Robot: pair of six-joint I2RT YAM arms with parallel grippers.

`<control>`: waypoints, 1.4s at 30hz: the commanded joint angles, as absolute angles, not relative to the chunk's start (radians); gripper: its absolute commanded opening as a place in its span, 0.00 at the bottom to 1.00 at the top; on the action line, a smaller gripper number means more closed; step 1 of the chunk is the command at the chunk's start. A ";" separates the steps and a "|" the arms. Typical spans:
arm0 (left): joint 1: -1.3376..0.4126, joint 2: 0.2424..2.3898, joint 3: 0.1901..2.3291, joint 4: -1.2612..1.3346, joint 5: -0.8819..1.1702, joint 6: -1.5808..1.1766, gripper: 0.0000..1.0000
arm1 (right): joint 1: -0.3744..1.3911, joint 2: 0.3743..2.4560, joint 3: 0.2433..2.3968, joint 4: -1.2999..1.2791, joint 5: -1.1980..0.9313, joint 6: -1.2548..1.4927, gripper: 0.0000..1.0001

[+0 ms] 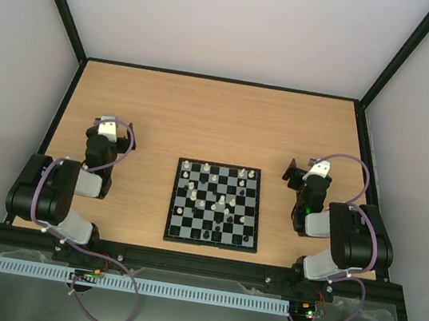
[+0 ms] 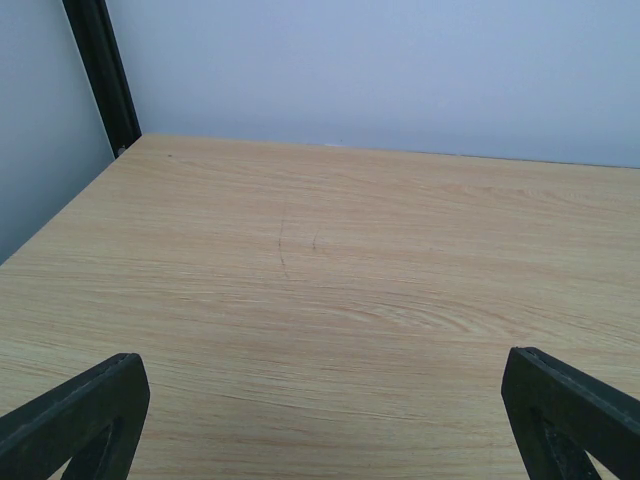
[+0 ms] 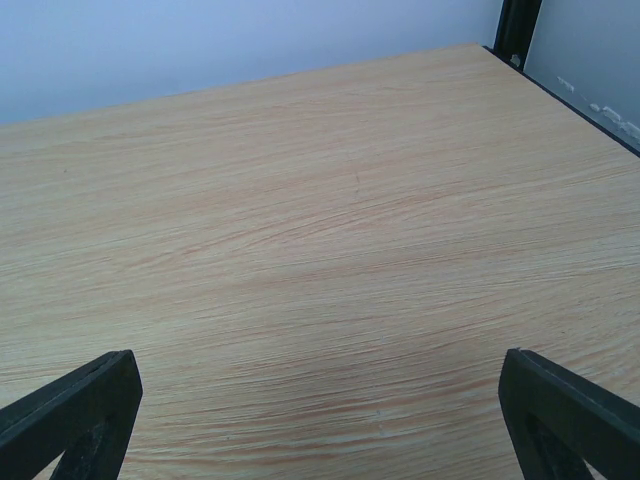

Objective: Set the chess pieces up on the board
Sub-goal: Pick up the chess piece from the chessboard.

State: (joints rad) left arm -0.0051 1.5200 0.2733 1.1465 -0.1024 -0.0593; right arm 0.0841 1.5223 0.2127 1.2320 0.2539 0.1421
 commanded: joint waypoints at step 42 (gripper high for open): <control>-0.223 1.017 1.111 -0.163 0.072 -0.549 1.00 | 0.075 0.994 0.901 -0.264 -0.138 0.586 0.99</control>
State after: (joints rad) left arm -0.2253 1.0046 1.0672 0.0788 -0.0704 -0.4995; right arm 0.0853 1.0599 0.8948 -0.0723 -0.0502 0.5129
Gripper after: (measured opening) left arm 0.996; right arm 0.986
